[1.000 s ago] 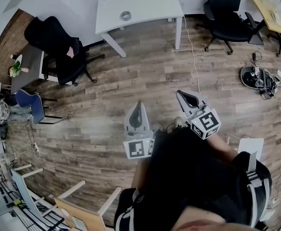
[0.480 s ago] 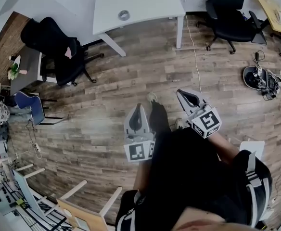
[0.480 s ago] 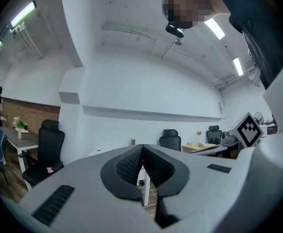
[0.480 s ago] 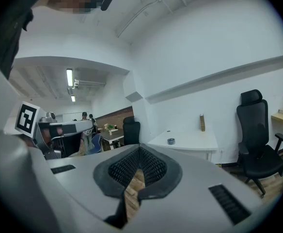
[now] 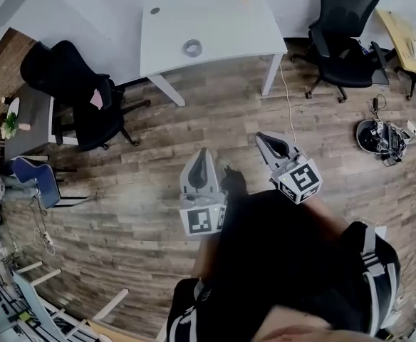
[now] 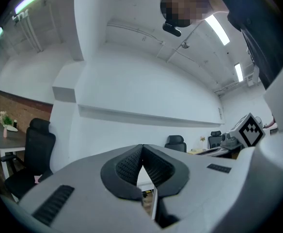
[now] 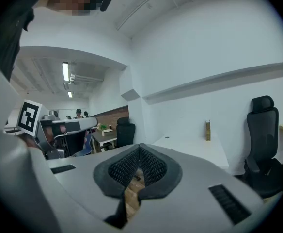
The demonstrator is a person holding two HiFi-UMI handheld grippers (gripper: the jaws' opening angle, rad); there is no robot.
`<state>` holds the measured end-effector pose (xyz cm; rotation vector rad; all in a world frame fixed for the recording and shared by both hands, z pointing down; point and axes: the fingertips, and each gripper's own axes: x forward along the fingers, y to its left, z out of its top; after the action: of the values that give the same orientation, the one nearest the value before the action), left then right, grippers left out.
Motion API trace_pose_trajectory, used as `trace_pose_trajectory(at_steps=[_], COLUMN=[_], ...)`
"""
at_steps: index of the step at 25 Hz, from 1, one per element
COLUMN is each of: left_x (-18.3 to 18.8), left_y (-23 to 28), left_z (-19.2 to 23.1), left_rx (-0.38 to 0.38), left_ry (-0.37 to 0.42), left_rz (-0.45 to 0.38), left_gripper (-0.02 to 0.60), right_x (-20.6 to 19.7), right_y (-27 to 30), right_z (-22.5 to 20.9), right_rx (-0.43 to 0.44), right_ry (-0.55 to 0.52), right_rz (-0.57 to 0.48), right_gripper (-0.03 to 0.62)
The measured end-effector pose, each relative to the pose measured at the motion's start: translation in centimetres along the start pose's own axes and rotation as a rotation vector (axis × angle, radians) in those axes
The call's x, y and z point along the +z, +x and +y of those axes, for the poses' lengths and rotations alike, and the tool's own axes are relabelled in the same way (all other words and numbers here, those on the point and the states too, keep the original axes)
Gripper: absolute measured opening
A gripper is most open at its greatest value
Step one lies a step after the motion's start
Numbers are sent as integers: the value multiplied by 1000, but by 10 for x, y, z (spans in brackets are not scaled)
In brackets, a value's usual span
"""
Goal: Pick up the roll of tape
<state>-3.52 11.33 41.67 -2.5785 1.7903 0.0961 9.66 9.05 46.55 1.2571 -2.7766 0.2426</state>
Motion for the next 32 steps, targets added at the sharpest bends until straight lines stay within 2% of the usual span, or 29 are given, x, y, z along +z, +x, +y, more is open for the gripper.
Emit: trace_pose_trajectory(at_steps=[7, 14, 18, 23, 32], left_x=[10, 11, 3, -3, -12], left_y=[63, 104, 127, 166, 264], left_z=[81, 124, 145, 176, 228], left_rx=[-30, -24, -19, 6, 38], left_ry=[-84, -113, -113, -105, -91], left_rz=[3, 6, 15, 25, 34], left_gripper=[23, 23, 23, 23, 23], right_x=[28, 35, 29, 26, 8], right_y=[108, 178, 215, 268, 371], right_z=[-18, -29, -45, -76, -135], right_rx=[-28, -10, 9, 16, 83], right_ry=[-30, -28, -2, -25, -84], right_rz=[13, 35, 45, 67, 176], right_gripper=[12, 11, 12, 12, 12])
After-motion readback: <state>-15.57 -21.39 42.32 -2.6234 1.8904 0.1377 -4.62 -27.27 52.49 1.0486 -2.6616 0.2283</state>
